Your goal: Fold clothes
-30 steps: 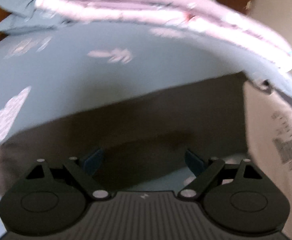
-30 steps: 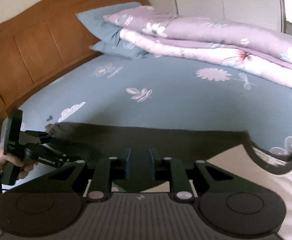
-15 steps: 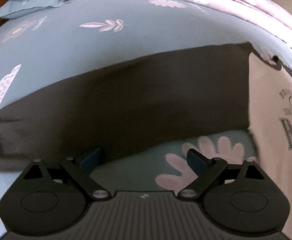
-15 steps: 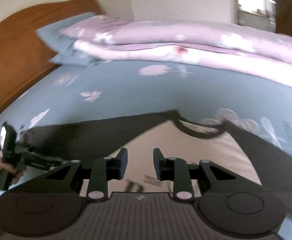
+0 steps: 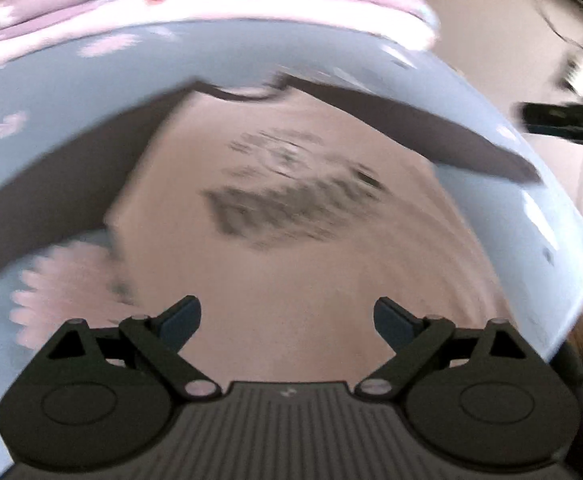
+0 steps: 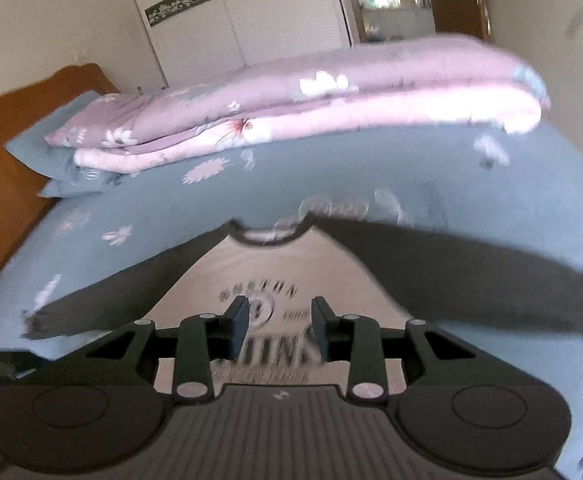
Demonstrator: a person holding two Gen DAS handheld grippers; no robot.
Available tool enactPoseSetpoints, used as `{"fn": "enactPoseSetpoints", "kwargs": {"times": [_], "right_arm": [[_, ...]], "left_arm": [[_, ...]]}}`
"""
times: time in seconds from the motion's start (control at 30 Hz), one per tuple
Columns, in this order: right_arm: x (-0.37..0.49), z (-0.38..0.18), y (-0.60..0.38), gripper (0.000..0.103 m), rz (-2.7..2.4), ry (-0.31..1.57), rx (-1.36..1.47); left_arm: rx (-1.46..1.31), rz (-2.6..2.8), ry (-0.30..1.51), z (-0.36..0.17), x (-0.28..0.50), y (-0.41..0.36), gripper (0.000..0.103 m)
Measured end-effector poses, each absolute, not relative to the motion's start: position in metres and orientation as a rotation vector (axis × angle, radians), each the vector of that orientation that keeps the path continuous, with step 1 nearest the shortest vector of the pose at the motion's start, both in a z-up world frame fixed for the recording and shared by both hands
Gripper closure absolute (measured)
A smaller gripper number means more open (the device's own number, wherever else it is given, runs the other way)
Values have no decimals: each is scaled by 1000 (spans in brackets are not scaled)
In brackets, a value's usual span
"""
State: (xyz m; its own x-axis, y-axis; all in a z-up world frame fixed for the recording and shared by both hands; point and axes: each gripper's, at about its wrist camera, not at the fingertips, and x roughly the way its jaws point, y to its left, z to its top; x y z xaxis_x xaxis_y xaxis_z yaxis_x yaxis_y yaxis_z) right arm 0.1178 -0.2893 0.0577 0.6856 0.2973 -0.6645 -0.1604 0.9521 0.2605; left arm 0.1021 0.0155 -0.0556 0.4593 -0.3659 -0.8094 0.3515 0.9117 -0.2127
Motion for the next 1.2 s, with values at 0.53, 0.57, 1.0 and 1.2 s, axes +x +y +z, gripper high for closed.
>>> {"fn": "enactPoseSetpoints", "kwargs": {"times": [0.53, 0.57, 1.0, 1.2], "right_arm": [[36, -125, -361, 63, 149, 1161, 611], [35, -128, -363, 62, 134, 1166, 615], [22, -116, -367, 61, 152, 1117, 635], [31, -134, -313, 61, 267, 1201, 590]], "left_arm": [[-347, -495, 1321, -149, 17, -8, 10], [-366, -469, 1347, -156, 15, -2, 10], [-406, -460, 1297, -130, 4, 26, 10], [-432, -414, 1295, -138, 20, 17, 10]]}}
